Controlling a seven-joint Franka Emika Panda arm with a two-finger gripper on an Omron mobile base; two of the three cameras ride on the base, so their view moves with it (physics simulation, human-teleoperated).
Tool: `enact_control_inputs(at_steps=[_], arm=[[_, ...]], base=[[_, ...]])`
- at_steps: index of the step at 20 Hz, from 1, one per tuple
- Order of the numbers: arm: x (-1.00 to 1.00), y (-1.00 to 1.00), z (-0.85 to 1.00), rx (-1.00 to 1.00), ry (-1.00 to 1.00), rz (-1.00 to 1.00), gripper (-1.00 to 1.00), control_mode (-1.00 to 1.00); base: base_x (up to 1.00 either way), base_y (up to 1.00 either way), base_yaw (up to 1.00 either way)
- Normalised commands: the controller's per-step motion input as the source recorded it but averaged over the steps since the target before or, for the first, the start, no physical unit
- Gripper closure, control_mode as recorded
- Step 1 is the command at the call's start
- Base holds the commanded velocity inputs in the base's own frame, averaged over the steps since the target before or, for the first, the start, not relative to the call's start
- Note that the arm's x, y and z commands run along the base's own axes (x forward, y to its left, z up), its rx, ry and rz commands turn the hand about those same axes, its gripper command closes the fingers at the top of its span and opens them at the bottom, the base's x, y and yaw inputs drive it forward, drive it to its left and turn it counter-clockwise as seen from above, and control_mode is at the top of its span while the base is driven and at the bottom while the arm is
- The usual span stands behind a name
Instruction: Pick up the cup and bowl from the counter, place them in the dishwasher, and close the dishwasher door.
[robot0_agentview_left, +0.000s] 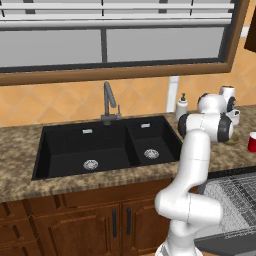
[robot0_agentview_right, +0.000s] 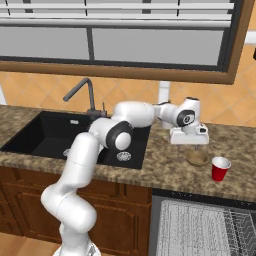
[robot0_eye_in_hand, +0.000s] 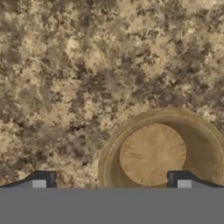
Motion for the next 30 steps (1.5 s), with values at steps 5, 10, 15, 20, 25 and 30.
enact_control_inputs(at_steps=[5, 10, 15, 20, 25, 30], arm=[[0.0, 0.0, -0.51, -0.02, -0.16, 0.0, -1.0, -1.0], [0.0, 0.0, -0.28, -0.01, -0.1, 0.0, -1.0, -1.0], [0.0, 0.0, -0.1, -0.02, -0.05, 0.0, -1.0, -1.0], [0.0, 0.0, 0.0, 0.0, 0.0, 0.0, 1.0, -1.0], [0.01, 0.0, 0.0, 0.0, 0.0, 0.0, 1.0, -1.0], [0.0, -0.01, 0.0, 0.0, 0.0, 0.0, 1.0, -1.0]], base=[[0.0, 0.0, 0.0], [0.0, 0.0, 0.0], [0.0, 0.0, 0.0], [0.0, 0.0, 0.0], [0.0, 0.0, 0.0], [0.0, 0.0, 0.0]])
